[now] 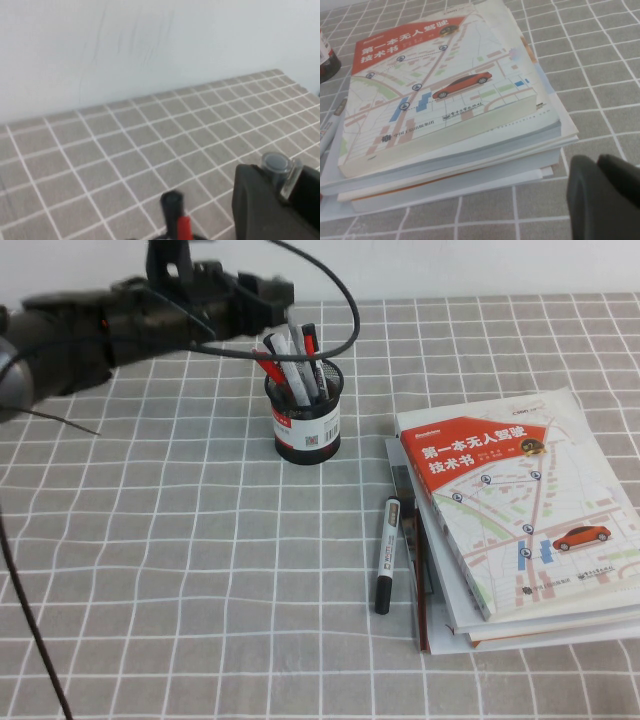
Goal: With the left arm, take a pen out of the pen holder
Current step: 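Take a marker out of the pen holder and lay it on the table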
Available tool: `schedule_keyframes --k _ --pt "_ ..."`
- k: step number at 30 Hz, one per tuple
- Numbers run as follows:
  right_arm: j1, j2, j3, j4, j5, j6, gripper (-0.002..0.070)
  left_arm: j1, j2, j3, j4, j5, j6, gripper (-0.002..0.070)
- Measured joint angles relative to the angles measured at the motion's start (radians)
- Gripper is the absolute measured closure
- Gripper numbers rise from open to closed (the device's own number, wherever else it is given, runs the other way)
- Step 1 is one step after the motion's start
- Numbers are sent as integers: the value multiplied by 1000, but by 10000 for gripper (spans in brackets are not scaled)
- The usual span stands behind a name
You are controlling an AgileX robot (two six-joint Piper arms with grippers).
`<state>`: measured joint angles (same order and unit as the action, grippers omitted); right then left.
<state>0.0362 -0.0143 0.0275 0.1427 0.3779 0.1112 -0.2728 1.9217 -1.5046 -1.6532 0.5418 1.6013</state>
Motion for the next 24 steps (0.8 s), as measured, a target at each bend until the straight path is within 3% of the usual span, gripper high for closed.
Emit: schedule_keyframes --k 6,10,18,24 --pt "0 0 0 0 0 0 689 0 -132 0 136 7 -143 580" --pt "0 0 0 0 0 0 689 0 -226 0 321 72 -293 580" --pt "0 0 0 0 0 0 689 -1 -332 -116 747 418 -724 580" --pt "0 0 0 0 0 0 689 -2 -336 -117 885 661 -894 580"
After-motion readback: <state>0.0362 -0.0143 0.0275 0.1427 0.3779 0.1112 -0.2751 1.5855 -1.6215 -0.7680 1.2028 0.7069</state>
